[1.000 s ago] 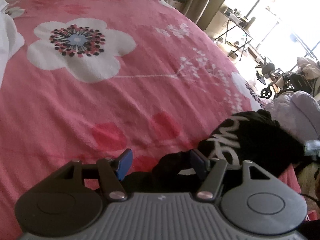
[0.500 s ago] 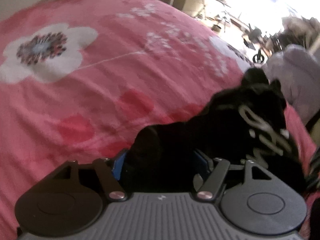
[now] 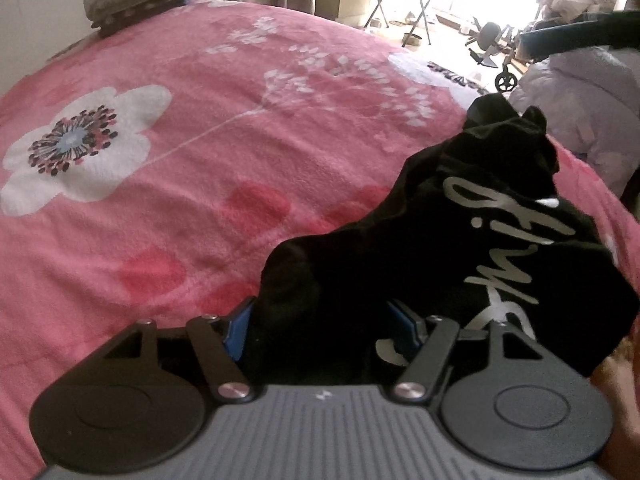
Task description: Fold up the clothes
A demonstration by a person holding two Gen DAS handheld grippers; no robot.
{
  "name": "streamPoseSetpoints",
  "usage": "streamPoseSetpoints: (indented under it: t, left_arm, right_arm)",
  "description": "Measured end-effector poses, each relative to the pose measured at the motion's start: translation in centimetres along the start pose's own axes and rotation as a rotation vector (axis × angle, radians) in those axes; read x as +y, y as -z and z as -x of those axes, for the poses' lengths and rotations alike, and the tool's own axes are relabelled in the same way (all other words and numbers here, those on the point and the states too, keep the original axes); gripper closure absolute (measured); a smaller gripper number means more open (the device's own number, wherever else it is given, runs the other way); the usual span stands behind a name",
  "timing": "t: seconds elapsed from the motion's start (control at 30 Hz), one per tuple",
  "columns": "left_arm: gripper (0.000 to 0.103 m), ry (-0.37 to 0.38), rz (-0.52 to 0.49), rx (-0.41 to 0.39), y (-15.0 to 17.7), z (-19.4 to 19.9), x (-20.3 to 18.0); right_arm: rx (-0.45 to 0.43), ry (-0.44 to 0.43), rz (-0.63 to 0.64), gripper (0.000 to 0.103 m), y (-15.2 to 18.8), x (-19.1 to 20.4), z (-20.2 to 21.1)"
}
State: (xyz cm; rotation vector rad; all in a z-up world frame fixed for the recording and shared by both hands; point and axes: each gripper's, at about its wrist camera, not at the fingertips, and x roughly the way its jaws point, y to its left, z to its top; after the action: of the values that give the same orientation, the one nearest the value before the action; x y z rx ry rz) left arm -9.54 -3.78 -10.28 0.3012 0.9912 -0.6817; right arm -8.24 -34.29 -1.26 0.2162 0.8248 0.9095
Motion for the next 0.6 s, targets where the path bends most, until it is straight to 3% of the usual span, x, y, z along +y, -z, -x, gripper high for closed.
streamPoseSetpoints:
  t: [0.13,0.23,0.3,0.37,0.47,0.57,0.6]
  left_arm:
    - [0.034,0.031,0.032,-0.016,0.0,0.9,1.0]
    - [0.034,0.041,0.068,-0.031,0.0,1.4,2.2]
    - [0.034,0.042,0.086,-0.027,0.0,1.3,2.9]
    - [0.035,0.044,0.103,-0.021,-0.1,1.1,3.6]
    - [0.040,0.066,0.122,0.009,0.1,0.2,4.5]
    - [0.041,0.091,0.126,0.012,0.2,-0.2,4.7]
    - [0.041,0.096,0.125,0.011,0.2,-0.3,4.7]
  right_arm:
    - [0.083,0.165,-0.059,0.030,-1.3,-3.4,-5.7]
    - [0.167,0.207,-0.142,0.054,-0.8,-5.7,-8.4]
    - [0.191,0.201,-0.155,0.074,0.3,-5.7,-8.2]
    - [0.197,0.180,-0.149,0.085,1.8,-5.0,-7.0]
    - [0.241,0.148,-0.189,0.091,4.6,-4.1,-5.0]
    - [0.310,0.199,-0.207,0.092,8.9,-3.0,-4.3]
    - [0.290,0.208,-0.223,0.092,9.8,-2.8,-3.9]
